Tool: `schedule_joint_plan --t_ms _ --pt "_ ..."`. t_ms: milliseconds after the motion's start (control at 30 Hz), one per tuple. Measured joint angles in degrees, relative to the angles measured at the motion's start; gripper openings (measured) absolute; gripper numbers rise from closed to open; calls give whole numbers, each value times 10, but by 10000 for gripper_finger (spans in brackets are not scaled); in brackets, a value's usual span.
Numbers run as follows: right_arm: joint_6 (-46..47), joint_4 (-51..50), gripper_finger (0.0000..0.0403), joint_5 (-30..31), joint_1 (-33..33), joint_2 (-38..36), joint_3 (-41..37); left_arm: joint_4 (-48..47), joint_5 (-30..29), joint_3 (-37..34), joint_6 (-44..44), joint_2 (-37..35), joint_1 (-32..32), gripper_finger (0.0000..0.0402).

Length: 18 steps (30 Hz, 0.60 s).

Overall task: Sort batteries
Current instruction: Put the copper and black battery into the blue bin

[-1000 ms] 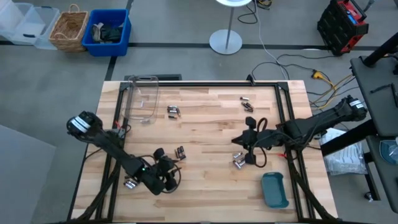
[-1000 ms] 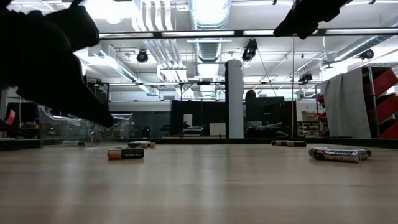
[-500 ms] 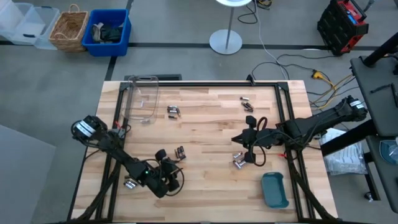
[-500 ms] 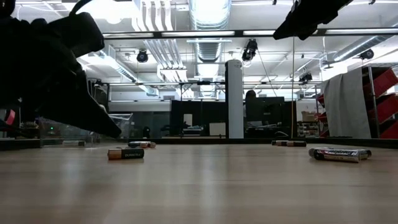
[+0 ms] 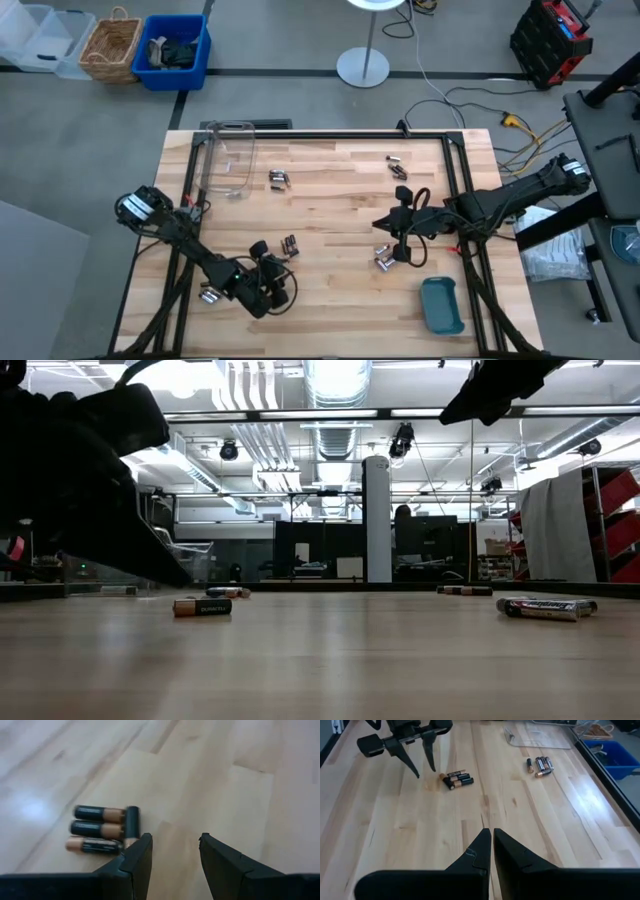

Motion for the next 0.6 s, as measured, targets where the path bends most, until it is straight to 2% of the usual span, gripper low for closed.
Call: schedule_joint_plan --t_ms 600 --pt "6 -10 13 0 0 0 -3 -19 -16 -2 11 21 3 145"
